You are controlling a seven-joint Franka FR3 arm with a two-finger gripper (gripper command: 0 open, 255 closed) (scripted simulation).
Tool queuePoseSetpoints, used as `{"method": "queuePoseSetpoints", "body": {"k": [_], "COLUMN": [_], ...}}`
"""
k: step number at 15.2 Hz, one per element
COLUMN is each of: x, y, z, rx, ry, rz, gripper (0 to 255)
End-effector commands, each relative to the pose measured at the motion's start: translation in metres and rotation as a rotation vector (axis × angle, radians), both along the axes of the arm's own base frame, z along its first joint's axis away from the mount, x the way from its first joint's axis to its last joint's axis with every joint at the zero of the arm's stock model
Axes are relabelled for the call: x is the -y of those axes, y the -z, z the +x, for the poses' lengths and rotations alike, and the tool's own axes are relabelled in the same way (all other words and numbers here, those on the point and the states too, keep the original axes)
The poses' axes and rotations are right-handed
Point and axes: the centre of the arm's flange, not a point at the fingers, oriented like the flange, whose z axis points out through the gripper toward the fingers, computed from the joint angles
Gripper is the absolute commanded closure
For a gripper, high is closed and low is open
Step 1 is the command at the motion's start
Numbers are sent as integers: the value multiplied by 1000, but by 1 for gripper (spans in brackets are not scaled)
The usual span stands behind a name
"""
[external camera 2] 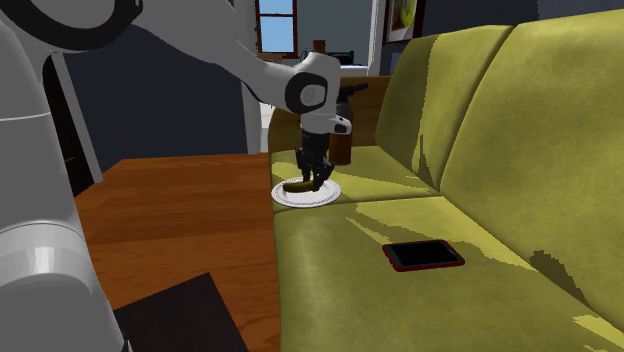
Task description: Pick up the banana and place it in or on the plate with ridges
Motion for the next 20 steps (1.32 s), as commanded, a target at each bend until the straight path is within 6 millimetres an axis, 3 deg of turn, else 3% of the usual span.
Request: {"method": "queuePoseSetpoints", "body": {"k": [1, 8, 9, 14, 18, 20], "x": [0, 0, 0, 0, 6, 6], "y": [7, 7, 7, 7, -43, -43], "z": [0, 0, 0, 0, 2, 2], "rx": [1, 1, 1, 1, 1, 1], "ry": [0, 0, 0, 0, 0, 0], "rz": [0, 0, 0, 0, 0, 0], "gripper": [255, 255, 0, 0, 0, 0]}}
